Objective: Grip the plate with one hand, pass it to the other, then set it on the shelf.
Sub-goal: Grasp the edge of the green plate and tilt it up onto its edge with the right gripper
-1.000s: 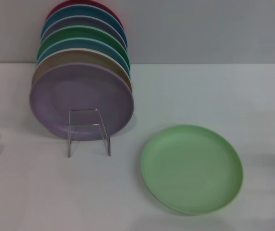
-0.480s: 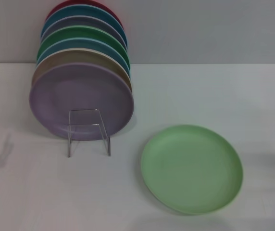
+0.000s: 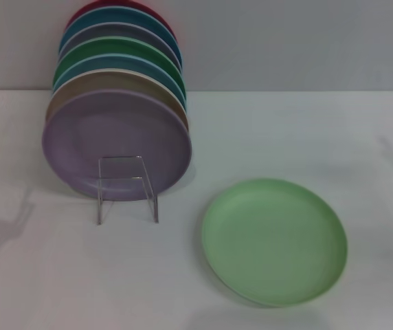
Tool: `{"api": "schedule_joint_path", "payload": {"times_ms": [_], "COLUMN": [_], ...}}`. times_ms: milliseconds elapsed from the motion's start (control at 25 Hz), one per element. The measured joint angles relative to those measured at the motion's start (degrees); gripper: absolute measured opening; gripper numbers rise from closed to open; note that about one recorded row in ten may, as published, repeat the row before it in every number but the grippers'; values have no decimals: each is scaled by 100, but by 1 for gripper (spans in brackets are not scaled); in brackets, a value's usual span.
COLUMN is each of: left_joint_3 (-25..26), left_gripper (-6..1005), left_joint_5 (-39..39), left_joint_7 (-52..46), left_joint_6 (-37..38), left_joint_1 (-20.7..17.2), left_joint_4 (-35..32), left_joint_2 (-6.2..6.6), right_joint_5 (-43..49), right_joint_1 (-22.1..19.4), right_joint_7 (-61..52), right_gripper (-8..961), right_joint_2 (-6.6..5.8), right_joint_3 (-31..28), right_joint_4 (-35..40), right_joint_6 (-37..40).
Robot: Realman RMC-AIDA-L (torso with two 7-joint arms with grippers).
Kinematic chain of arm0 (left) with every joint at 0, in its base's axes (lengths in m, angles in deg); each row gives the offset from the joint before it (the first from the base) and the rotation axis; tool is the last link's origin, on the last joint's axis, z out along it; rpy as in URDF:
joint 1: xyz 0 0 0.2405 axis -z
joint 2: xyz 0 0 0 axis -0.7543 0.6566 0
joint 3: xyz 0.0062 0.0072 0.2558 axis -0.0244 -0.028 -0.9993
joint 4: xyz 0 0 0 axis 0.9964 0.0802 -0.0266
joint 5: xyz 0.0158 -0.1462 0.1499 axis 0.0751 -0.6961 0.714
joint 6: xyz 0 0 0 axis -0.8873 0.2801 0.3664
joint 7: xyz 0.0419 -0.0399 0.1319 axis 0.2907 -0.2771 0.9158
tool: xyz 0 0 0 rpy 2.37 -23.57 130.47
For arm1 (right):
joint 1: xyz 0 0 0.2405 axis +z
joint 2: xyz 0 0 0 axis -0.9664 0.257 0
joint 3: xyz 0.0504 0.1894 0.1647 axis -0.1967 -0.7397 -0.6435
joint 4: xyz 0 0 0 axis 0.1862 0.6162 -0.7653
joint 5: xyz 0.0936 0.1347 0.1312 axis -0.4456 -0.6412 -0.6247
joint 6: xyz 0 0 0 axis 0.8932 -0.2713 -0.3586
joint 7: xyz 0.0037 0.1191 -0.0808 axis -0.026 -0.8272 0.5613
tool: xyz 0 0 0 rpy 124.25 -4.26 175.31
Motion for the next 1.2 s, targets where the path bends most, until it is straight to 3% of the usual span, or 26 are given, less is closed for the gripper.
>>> {"api": "schedule_joint_path", "payload": {"times_ms": [120,240,360,440,520,600,640,680,800,880,1200], "left_joint_3": [-175,-280,-280,-269,-261,-261,-271,-271,-249,-242,-198], "left_gripper": [815,816,816,816,815,815,815,815,815,815,815], "left_joint_5": [2,3,3,4,4,4,3,3,-16,-30,-35], "left_joint_7": [-194,-472,-464,-401,-393,-392,-392,-392,-394,-409,-457], "left_joint_6": [44,65,67,46,34,8,-2,-2,-16,-26,-132], "left_joint_1": [-41,-63,-46,22,35,67,81,81,98,102,103], "left_joint_4": [99,201,202,205,201,179,162,162,144,144,155], "left_joint_2": [38,69,69,67,65,54,48,48,47,50,49], "right_joint_5": [1558,3193,3622,4732,5198,6171,7086,7086,8352,8777,8848], "right_joint_1": [-20,-2,30,94,118,171,280,280,606,801,996], "right_joint_7": [-1859,-3556,-4492,-6101,-6507,-7240,-8002,-8002,-8927,-9242,-9851], "right_gripper": [803,803,803,802,802,802,802,802,802,803,803], "right_joint_2": [-24,-9,-30,-122,-132,-103,-69,-69,-52,-32,-41], "right_joint_3": [8,52,58,7,2,7,26,26,59,50,61], "right_joint_4": [-1175,-2315,-2664,-3367,-3657,-4187,-4676,-4676,-5208,-5365,-5348], "right_joint_6": [600,502,399,101,-24,-270,-586,-586,-1413,-1990,-2821]}}
